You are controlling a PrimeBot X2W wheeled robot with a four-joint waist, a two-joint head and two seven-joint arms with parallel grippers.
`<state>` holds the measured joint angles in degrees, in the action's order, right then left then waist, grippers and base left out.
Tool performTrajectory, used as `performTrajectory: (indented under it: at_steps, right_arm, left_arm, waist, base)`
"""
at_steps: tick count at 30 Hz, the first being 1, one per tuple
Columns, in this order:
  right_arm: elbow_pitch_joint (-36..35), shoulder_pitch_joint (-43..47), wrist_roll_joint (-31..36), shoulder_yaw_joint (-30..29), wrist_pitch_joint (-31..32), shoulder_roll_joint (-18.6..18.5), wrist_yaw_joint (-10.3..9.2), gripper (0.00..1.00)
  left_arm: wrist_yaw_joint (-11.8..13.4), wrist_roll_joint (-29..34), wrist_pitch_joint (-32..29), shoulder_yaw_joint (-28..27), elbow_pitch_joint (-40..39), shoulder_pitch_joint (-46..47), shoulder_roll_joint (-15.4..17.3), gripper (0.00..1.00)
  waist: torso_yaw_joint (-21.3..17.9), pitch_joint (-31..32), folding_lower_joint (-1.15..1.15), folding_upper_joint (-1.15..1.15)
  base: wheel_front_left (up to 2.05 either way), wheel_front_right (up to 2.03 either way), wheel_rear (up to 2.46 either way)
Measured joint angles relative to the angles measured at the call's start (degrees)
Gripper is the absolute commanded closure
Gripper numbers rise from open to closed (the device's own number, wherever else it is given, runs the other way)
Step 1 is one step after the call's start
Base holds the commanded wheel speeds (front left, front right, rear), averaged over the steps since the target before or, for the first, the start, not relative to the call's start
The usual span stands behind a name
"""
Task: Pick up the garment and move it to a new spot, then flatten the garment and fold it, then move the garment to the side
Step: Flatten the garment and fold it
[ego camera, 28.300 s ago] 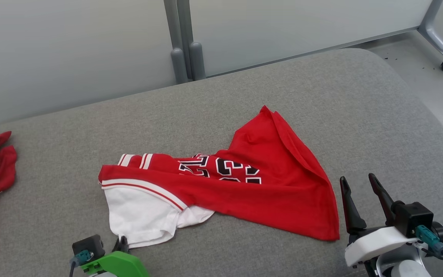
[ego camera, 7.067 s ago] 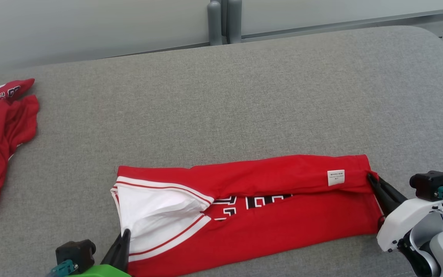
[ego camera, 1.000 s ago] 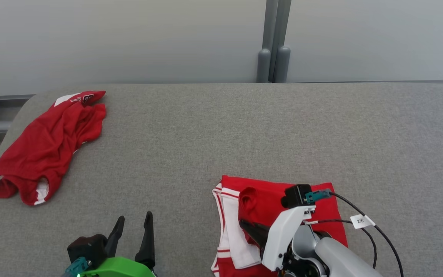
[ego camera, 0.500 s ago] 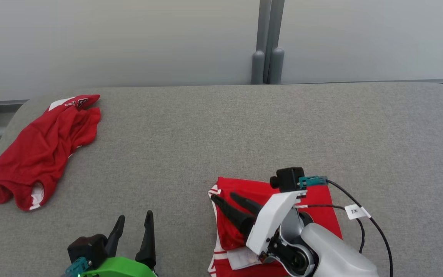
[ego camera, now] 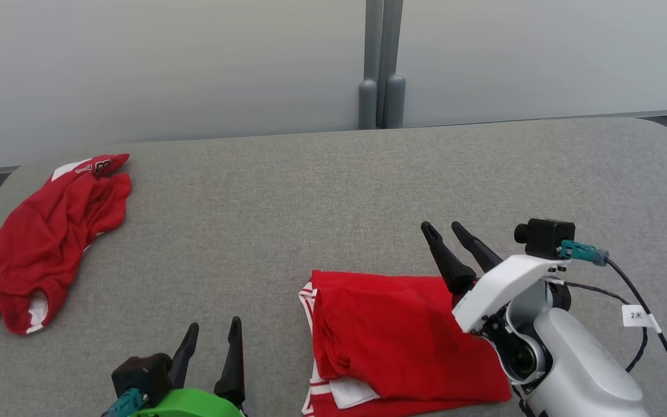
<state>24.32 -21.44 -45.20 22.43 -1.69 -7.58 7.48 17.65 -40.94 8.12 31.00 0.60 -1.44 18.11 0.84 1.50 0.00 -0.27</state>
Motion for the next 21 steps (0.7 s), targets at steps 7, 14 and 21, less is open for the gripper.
performTrajectory:
  at_steps: [7,14,21]
  right_arm:
    - [-4.0,5.0,7.6,-1.3,0.2,0.3,0.00,0.51]
    - [-3.5,9.3,11.4,2.7,0.0,1.7,0.00,1.00]
    - [3.5,10.4,11.9,6.8,-2.8,2.8,0.00,1.00]
  left_arm:
    - [0.0,0.0,-0.1,0.3,-0.1,0.0,-0.1,0.00]
    - [0.0,0.0,-0.3,0.3,-0.1,0.1,0.0,0.00]
    - [0.2,0.0,-0.5,0.2,-0.3,0.8,0.4,0.00]
  waist:
    - [-0.7,-0.2,0.00,0.00]
    - [0.7,-0.6,0.00,0.00]
    - [3.6,-1.0,0.00,0.00]
  base:
    - [0.00,0.00,0.00]
    - [0.00,0.00,0.00]
    - [0.00,0.00,0.00]
